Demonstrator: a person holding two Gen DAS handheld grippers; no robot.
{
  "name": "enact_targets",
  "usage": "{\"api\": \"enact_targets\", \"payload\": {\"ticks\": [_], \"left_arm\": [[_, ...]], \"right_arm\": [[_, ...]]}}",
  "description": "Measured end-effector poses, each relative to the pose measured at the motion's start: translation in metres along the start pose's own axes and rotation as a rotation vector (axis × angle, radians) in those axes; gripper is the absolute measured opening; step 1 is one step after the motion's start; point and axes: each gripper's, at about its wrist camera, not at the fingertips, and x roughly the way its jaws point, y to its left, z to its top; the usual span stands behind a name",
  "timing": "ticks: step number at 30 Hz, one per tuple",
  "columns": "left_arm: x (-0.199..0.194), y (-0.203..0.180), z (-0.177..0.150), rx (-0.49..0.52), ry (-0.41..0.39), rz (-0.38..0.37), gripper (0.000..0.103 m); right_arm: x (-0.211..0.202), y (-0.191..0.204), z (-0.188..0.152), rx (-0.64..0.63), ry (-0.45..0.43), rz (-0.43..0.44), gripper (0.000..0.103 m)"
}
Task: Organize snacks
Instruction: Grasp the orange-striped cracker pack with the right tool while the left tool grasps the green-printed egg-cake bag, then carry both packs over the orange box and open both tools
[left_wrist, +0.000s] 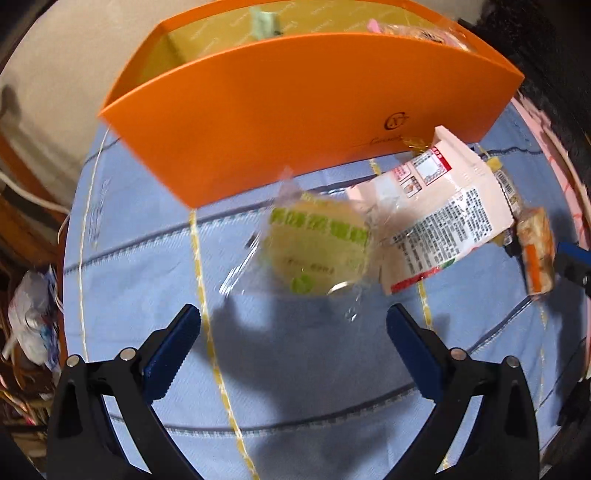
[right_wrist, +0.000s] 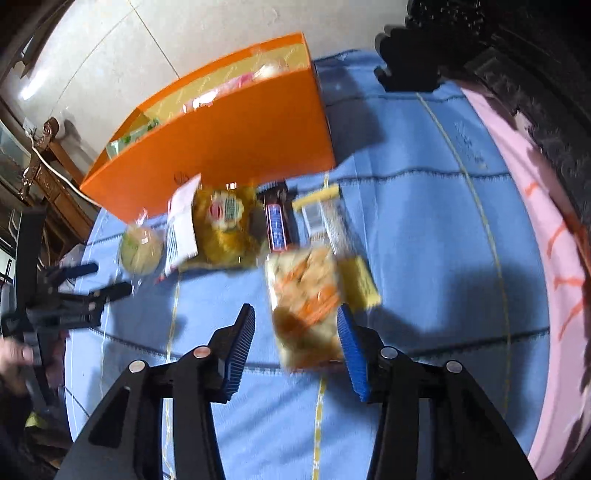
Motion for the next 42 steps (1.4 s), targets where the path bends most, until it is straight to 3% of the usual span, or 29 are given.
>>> {"api": "enact_targets", "payload": {"ticks": [3,10,12,14,19,27,33,34,35,38,42], "left_arm": [[0.007,-0.008,0.009,0.03,0.004,0.025,0.099],[0.032,-0.008,0.022,0.02,0.037,0.023,0.099],[0.037,-0.005,0.025,0.005,0.042,0.029,0.088],[0.039,0.0,0.026,-0.013,0.037,-0.007,0.083],[0.033,0.008,0.02,-0.025,0.017,-0.007,0.072],[0.009,0.028,-0.026,-0.152,0.01,-0.08,0.07],[0.01,0.033,-0.043,-0.187,0.035,-0.107,0.07],[0.009,0.037,-0.048,-0.184,0.038,-0.11,0.07],[0.009,0.034,-0.049,-0.176,0.039,-0.11,0.07],[0.009,0.028,-0.051,-0.159,0.038,-0.115,0.07],[0.012,0.05,-0.052,-0.142,0.023,-0.121,0.07]], "right_arm": [[0.001,0.002,-0.004,-0.01,0.001,-0.011,0.047],[-0.004,-0.004,-0.005,0.023,-0.015,-0.05,0.073],[-0.004,-0.006,-0.004,0.031,-0.012,-0.058,0.079],[-0.002,-0.009,-0.003,0.051,0.006,-0.066,0.091],[0.0,-0.011,-0.002,0.084,0.024,-0.129,0.093],[0.017,0.015,-0.002,-0.048,0.064,-0.209,0.093],[0.046,0.025,0.004,-0.088,0.11,-0.316,0.091],[0.048,0.025,0.005,-0.084,0.112,-0.304,0.078],[0.051,0.023,0.005,-0.078,0.118,-0.273,0.053],[0.047,0.018,0.007,-0.038,0.128,-0.224,0.05],[0.026,0.01,0.004,0.007,0.088,-0.187,0.049]]}}
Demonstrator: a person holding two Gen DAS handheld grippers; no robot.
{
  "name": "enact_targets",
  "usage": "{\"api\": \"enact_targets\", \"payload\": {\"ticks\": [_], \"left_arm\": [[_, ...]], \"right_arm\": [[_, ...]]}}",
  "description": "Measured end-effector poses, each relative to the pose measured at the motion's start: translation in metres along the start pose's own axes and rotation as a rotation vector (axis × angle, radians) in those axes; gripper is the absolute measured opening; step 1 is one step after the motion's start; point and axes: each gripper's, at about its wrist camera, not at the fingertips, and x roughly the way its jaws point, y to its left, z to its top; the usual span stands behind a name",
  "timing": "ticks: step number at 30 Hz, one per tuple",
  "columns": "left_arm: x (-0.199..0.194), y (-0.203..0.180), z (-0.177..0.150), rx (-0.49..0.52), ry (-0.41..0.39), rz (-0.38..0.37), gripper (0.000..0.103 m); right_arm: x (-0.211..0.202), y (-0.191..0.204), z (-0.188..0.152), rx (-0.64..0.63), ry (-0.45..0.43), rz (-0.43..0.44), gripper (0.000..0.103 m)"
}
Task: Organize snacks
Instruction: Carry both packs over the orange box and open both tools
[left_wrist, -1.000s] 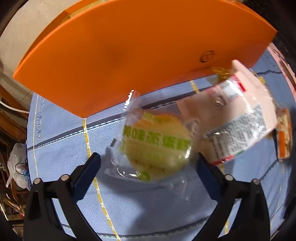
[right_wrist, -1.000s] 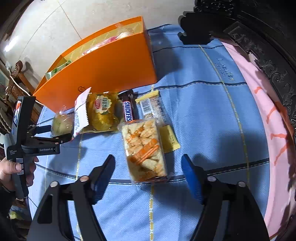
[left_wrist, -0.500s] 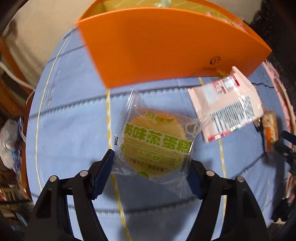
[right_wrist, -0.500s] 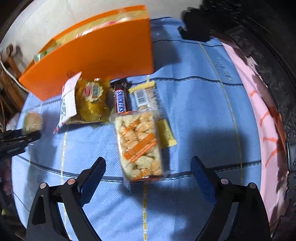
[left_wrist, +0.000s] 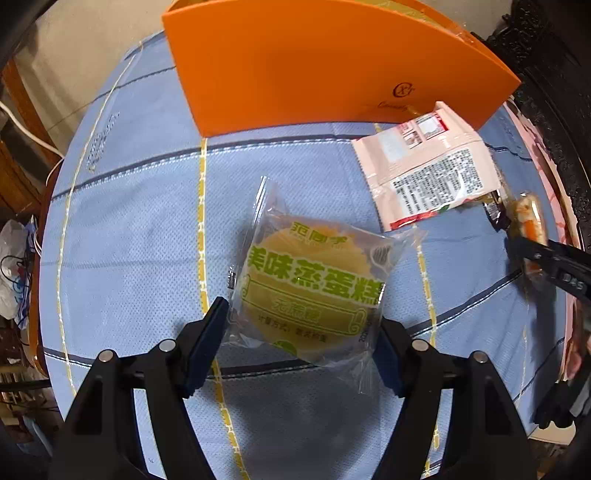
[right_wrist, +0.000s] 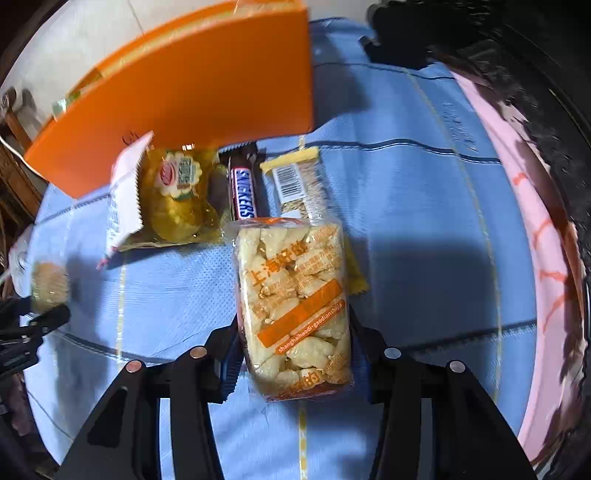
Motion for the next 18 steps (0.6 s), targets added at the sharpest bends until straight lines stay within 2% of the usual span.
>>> {"api": "enact_targets", "payload": {"ticks": [2,4,7,11,14,18], "left_arm": [[-0.006,-0.013,-0.005,0.002,-0.012,-0.008,0.07],[-0.017,-0.009,-0.005,0.001,-0.031,-0.023,0.07],[-0.043,-0.011,0.013,0.029,-0.092,-0.049,0.07],[-0.081,-0.016,0.045,0.055,-0.191,-0.065,0.07],[-0.114,-0.025,0.074,0.05,-0.261,-0.081,0.07],[-0.117,-0.028,0.127,0.017,-0.294,-0.074,0.07]], "right_arm": [[-0.011,-0.008,-0.003,0.031,-0.018,0.027,0.049],[-0.024,-0.014,-0.008,0.06,-0.037,0.063,0.049],[-0.046,-0.014,-0.007,0.085,-0.084,0.121,0.049],[-0.081,-0.001,0.024,0.061,-0.18,0.184,0.049],[-0.101,0.018,0.059,0.016,-0.249,0.214,0.049],[-0.112,0.046,0.109,-0.034,-0.312,0.235,0.049]]}}
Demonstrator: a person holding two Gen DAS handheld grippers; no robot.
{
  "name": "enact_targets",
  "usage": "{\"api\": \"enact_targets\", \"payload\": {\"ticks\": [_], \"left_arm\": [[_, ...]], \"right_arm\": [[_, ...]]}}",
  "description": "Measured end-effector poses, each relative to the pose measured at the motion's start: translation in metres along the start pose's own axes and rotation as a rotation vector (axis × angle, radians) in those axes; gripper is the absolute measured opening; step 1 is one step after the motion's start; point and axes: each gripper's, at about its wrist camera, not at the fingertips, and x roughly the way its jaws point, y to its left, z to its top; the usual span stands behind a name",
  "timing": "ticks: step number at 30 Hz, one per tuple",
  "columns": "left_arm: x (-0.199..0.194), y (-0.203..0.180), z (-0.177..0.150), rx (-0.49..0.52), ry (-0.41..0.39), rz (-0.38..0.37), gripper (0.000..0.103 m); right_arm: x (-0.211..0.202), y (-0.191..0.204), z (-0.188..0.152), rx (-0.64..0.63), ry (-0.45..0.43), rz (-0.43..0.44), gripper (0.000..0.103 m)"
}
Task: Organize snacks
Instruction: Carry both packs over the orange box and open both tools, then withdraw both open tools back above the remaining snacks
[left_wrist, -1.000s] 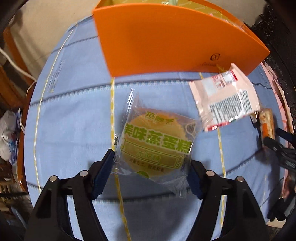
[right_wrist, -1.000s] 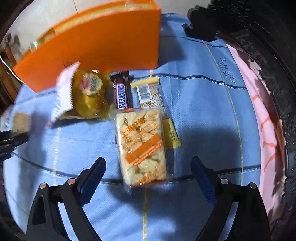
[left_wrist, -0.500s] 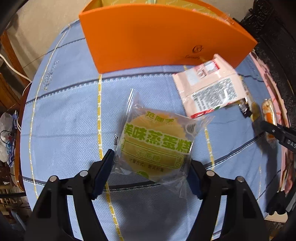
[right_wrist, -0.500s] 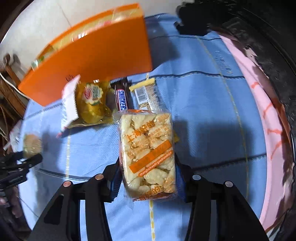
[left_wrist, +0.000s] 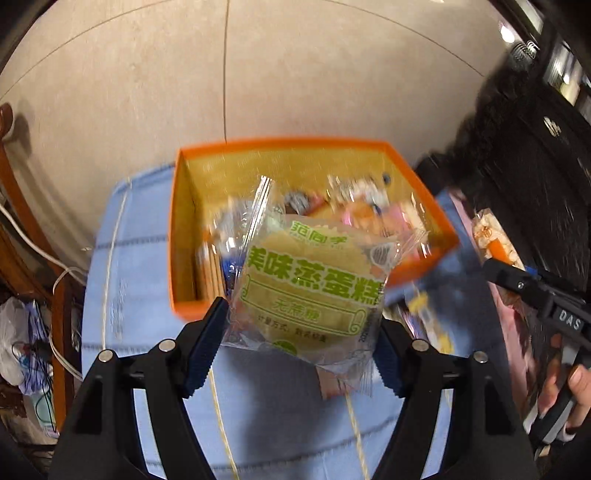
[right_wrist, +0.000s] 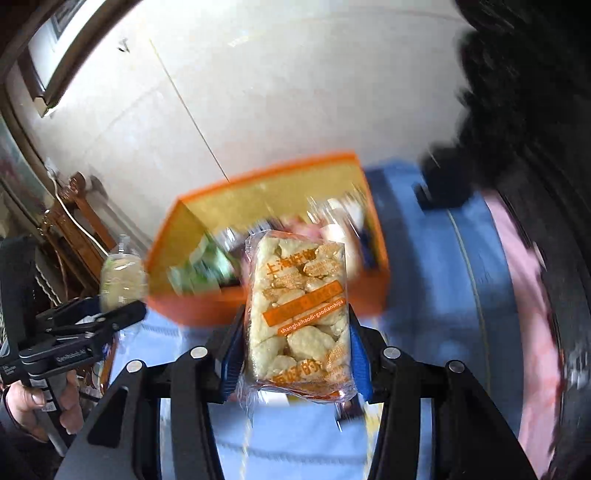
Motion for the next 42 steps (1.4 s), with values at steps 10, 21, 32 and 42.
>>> {"api": "enact_targets", "payload": {"ticks": [10,21,32,42], "left_arm": [[0.063,0.021,0.04,-0.073,0.085,0.114,0.083],[0.049,0.007,0.032,-0.027,0.039,0.188,0.098],[0.027,-0.016,0.009,0.013,0.036,0.175,0.098],[0.032,-0.055,-0.021,0.068,0.09,0.135,0.098]], "right_arm": [[0.069,0.018,0.049,0.027,0.039,-0.011,0.049],[0.069,0.005,0.041,0.1,0.044,-0.053,0.068],[0.031,-0.033,-0.016,0.093,0.057,-0.117,0.075],[0.023,-0.097,-0.087,0.223,0.138,-0.156,0.081]]}}
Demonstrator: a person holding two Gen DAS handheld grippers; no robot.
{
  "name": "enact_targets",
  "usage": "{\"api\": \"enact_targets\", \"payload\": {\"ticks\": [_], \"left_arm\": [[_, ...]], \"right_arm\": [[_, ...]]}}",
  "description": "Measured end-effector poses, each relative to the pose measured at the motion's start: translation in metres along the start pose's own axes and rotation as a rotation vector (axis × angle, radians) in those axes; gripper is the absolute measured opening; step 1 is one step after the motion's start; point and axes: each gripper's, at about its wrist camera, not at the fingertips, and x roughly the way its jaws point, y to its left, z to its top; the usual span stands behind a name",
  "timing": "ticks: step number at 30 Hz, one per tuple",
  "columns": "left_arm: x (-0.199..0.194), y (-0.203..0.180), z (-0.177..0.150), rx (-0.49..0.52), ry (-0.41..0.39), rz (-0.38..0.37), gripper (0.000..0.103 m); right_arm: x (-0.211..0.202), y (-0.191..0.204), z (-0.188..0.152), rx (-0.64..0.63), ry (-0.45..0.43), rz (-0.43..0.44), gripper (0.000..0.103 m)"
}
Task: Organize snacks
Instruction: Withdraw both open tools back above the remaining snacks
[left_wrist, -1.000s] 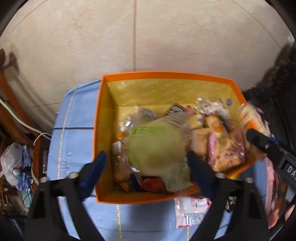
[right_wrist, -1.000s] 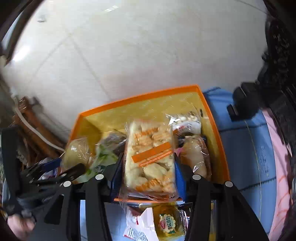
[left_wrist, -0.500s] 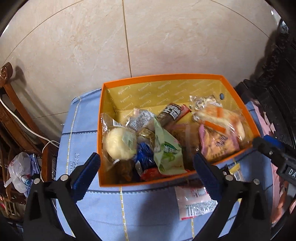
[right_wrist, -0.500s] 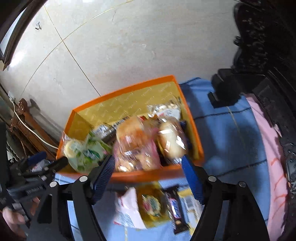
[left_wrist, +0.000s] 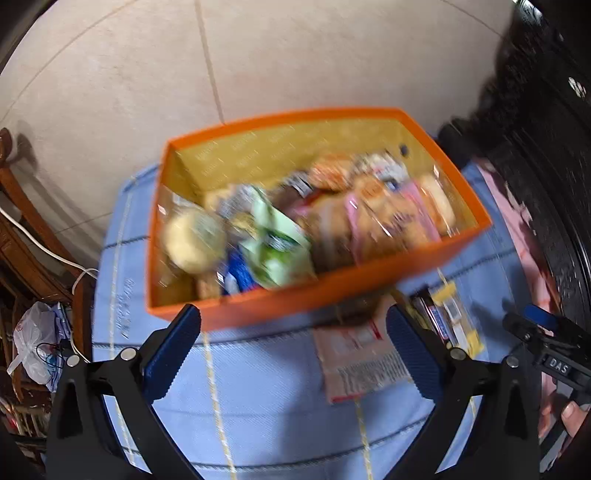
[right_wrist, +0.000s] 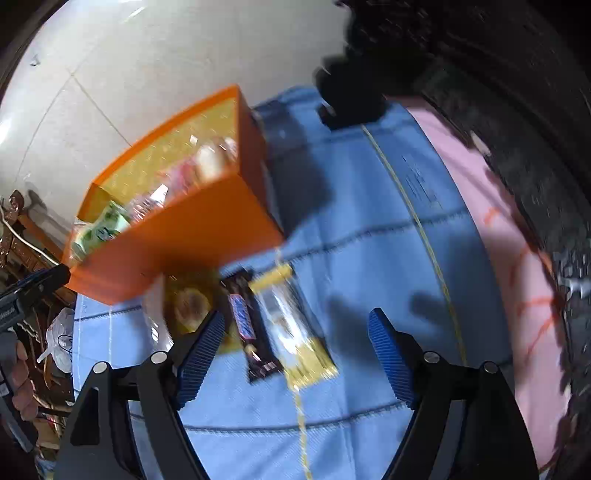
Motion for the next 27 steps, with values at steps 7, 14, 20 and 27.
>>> {"api": "enact_targets", "payload": {"ticks": [7,14,20,27], "left_arm": [[0.028,-0.031,-0.024,0.006,0.098,-0.042,0.098],[0.062,-0.05,-0.034,0.013,0.165,-0.045,0.098],[0.087,-0.066,-0.031,0.039,0.188,-0.055,0.098],[0.102,-0.051,-0.04,-0.019,0.196,-0.239,0.068]], "right_arm": [[0.01,-0.013,-0.021,0.043,0.036,0.019,0.082],[0.014,-0.01,-0.025,0.035,0.051,0.042,0.082],[0.019,-0.01,-0.026,0.034,0.065,0.051,0.083],[0.026,-0.012,-0.028,0.045,0.085,0.051,0.084]]}}
